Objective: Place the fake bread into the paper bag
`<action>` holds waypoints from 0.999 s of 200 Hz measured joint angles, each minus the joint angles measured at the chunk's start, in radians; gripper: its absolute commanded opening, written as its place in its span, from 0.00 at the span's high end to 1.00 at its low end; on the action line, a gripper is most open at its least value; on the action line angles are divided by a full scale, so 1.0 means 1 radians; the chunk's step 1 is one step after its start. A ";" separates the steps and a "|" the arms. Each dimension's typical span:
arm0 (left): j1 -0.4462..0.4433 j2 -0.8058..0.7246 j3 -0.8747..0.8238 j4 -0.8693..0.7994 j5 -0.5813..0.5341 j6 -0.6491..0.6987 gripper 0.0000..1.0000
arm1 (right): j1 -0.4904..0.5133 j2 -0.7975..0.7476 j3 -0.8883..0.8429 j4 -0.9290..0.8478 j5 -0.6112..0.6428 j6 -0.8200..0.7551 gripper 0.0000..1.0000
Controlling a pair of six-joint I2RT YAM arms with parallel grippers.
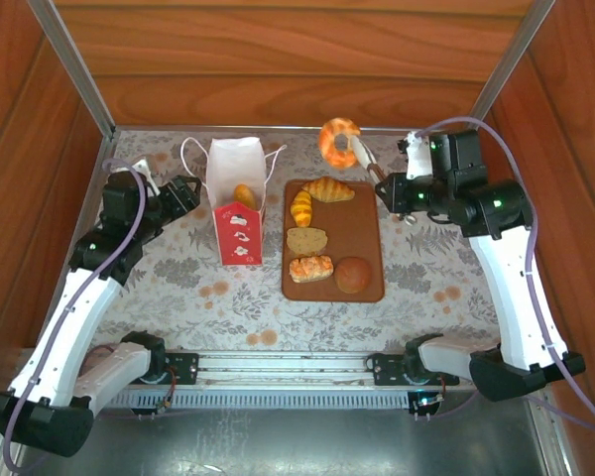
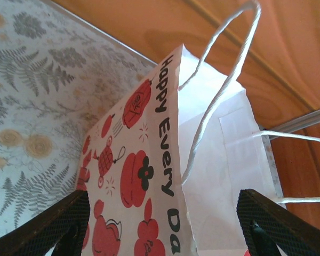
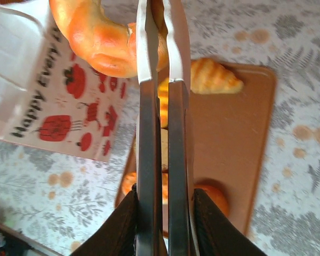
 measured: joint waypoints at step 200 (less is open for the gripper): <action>-0.001 0.184 0.013 0.126 0.082 -0.105 0.63 | 0.512 0.466 0.547 0.006 0.278 -0.014 0.75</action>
